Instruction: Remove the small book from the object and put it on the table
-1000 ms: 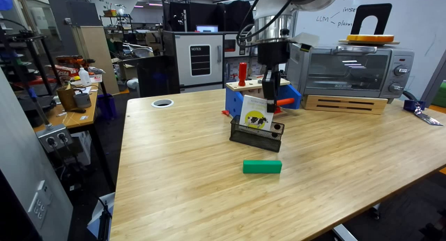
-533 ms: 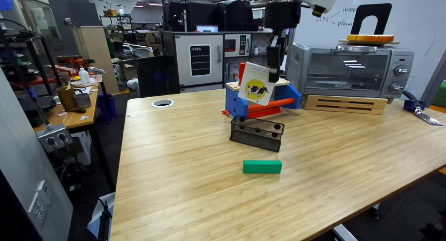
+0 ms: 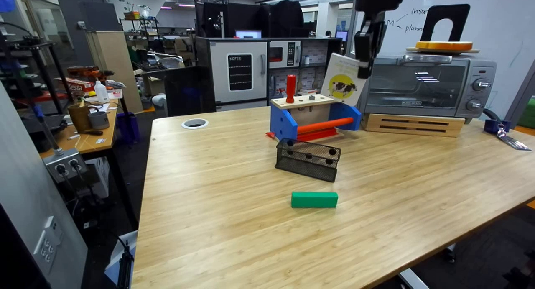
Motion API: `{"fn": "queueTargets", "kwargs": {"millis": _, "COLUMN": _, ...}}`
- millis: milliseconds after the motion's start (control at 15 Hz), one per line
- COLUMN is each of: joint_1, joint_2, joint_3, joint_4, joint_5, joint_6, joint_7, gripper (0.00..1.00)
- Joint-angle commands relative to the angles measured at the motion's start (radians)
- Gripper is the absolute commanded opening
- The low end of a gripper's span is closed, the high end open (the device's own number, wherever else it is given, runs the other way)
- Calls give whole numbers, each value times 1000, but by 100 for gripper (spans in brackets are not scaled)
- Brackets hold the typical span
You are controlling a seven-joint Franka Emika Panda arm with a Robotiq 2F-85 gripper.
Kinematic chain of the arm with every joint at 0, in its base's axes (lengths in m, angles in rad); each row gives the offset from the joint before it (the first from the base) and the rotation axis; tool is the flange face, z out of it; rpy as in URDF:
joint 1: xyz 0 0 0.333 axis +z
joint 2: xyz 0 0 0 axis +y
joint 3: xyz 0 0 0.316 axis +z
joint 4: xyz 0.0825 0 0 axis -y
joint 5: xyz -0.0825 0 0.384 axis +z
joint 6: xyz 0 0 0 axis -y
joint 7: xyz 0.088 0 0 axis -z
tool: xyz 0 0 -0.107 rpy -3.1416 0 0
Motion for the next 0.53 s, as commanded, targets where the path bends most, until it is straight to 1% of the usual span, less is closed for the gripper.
{"fn": "queueTargets", "kwargs": {"millis": 0, "joint_1": -9, "joint_2": -66, "joint_3": 5, "joint_4": -103, "joint_5": 14, "joint_6": -7, "joint_7": 153, "gripper": 4}}
{"fn": "queueTargets", "kwargs": {"millis": 200, "joint_1": -5, "joint_2": -72, "joint_3": 14, "joint_4": -140, "joint_5": 29, "joint_6": -16, "joint_7": 267, "gripper": 4}}
{"fn": "queueTargets", "kwargs": {"millis": 467, "joint_1": -2, "joint_2": -57, "joint_3": 26, "joint_4": -139, "joint_5": 41, "joint_6": -19, "joint_7": 374, "gripper": 4}}
